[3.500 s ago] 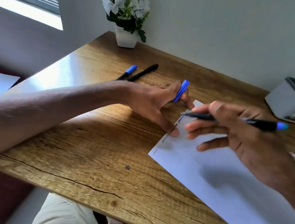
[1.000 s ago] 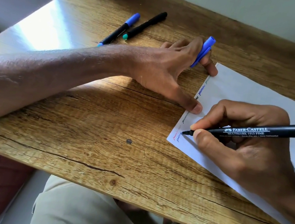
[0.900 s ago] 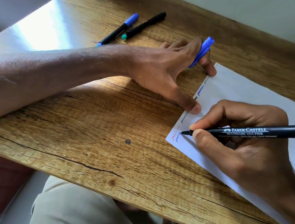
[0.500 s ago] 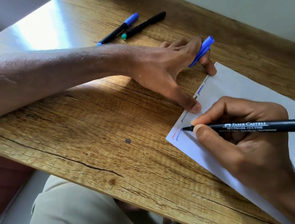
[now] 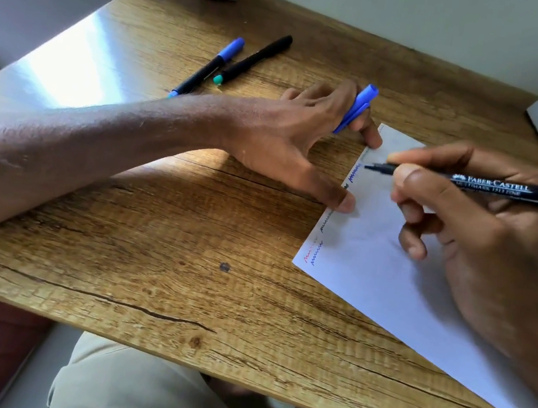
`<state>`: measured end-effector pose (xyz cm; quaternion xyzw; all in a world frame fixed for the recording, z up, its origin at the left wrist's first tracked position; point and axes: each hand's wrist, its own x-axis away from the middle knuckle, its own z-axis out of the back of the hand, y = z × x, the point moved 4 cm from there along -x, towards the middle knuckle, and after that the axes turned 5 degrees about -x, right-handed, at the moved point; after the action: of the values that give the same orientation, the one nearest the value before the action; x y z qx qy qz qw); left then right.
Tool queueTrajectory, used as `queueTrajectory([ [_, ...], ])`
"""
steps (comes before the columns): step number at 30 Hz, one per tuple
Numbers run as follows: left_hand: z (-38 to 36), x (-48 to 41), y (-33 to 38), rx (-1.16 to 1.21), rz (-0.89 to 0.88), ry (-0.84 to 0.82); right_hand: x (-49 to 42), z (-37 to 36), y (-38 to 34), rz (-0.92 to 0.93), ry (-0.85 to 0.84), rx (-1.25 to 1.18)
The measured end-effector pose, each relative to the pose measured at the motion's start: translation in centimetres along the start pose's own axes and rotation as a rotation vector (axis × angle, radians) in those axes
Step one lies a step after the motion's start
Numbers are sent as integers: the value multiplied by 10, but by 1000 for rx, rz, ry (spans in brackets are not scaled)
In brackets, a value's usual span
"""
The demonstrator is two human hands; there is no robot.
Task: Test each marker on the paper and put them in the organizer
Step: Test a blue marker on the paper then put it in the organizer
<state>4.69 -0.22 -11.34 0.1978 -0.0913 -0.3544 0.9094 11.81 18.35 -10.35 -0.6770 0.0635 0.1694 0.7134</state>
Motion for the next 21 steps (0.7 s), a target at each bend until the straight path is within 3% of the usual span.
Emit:
queueTrajectory([
  [6,2,0,-5,12,45,182,-8,13,-1,-62,71,-98],
  [11,12,0,5,-119,-174,413,-10,16,-10,24,117,-90],
  [21,9,-2,9,-174,-262,409,-10,19,-18,86,140,-68],
])
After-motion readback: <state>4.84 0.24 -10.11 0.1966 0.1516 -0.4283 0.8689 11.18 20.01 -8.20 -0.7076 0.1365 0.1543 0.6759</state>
